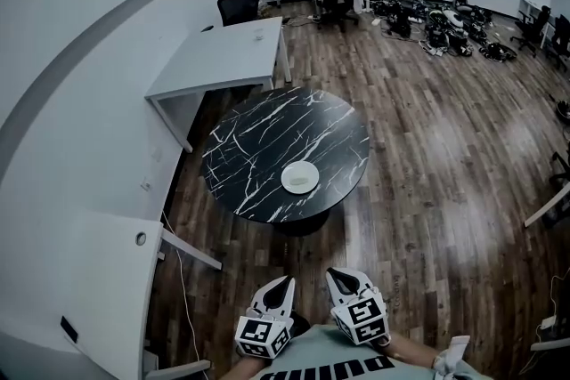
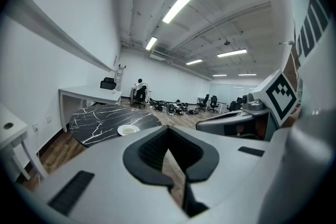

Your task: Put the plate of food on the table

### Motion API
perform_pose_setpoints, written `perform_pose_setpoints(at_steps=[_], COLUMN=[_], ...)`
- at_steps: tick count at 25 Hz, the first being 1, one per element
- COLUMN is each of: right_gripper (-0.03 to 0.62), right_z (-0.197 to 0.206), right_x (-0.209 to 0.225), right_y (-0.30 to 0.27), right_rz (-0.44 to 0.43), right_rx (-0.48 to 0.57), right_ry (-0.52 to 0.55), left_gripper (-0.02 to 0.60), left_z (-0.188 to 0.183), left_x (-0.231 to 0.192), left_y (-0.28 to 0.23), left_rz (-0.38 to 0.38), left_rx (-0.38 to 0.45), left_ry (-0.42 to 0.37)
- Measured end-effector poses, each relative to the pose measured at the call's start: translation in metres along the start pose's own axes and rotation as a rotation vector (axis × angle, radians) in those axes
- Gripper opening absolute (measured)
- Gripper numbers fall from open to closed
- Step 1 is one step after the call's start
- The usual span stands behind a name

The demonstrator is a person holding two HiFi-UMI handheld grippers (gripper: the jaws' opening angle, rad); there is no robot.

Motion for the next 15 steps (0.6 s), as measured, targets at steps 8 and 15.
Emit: perform_pose_setpoints(at_steps=[8,15], right_gripper=[0.008,0.008], right_z=[-0.009,-0.012], right_x=[-0.001,0.001], right_y=[-0.007,-0.011], right_rz=[0.009,0.015], right_rx=[0.018,0.021], right_ry=[0.002,0.003], left_gripper=[0.006,0.006], left_z=[-0.002,-0.002], left_x=[-0.009,-0.014], left_y=[-0.002,-0.004], left_rz=[-0.003,-0.008], left_rx=[0.005,0.004], left_ry=[-0.003,0.01])
Point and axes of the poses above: the fingertips, and each gripper's own axes: y backward along the fingers, x to its right, z out of its underside, the point moved 5 cm from there along y, backward along the fingers
